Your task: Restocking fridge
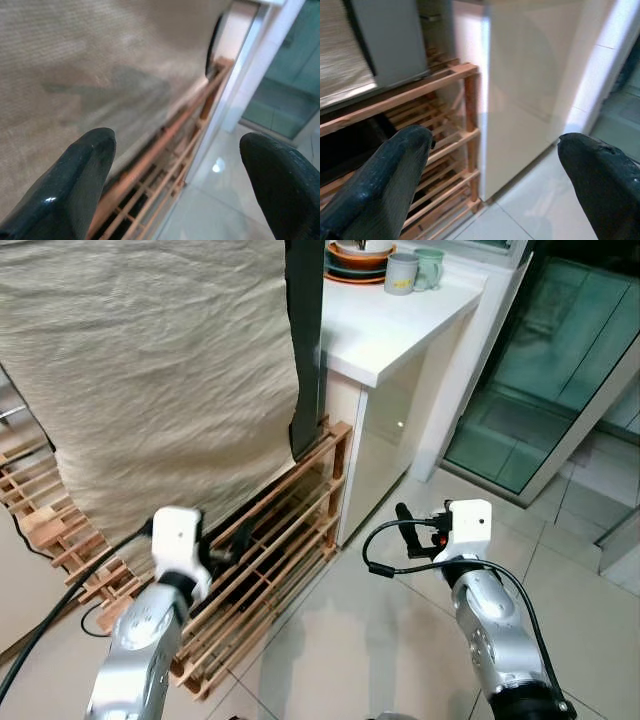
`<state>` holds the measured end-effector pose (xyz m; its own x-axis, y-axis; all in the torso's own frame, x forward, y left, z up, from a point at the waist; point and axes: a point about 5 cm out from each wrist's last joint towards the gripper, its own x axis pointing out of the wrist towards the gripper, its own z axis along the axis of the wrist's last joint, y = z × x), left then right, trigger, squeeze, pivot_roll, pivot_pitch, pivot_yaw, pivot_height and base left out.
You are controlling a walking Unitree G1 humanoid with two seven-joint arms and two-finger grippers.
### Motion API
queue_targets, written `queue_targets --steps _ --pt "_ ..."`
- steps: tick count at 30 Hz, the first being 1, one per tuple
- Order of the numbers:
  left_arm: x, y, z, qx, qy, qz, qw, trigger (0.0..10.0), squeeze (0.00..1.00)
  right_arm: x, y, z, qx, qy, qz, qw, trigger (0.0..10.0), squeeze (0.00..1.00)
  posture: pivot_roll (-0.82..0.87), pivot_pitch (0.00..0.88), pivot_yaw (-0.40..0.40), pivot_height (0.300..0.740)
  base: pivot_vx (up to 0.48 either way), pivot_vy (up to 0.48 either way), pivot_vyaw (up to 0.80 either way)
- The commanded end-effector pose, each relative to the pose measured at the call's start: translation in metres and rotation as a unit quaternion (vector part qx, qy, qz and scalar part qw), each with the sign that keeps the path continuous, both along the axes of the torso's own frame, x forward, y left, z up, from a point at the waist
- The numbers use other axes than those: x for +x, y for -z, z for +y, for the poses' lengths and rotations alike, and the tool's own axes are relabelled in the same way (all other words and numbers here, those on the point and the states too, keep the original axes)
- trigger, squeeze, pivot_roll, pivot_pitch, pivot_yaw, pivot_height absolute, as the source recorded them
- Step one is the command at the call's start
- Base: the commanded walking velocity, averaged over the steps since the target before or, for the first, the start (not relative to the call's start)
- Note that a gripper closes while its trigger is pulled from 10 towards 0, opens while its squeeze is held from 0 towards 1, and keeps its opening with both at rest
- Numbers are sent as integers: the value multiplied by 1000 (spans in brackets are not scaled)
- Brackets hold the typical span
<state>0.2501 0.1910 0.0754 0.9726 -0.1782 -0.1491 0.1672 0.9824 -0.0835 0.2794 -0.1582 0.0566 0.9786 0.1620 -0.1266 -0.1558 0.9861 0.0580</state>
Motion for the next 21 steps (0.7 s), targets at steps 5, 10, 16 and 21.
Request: queue_targets --steps 5,10,16,21 --pt "11 -19 -7 2 10 -47 999 10000 0 6 -5 9 4 -22 -9 1000 10000 208 -93 0 -19 740 0 0 734" --pt "10 -19 1 5 4 -49 999 10000 0 9 -7 9 2 -29 -13 1000 10000 216 -90 0 -17 740 -203 327 695" --pt "8 -20 -3 14 15 -55 998 10000 0 7 -5 9 2 -31 -11 999 10000 216 -91 0 -17 740 -282 391 670" --pt "12 -22 -4 16 12 -59 998 10000 0 7 -4 9 2 -38 -9 999 10000 216 -90 0 -18 740 -286 389 634"
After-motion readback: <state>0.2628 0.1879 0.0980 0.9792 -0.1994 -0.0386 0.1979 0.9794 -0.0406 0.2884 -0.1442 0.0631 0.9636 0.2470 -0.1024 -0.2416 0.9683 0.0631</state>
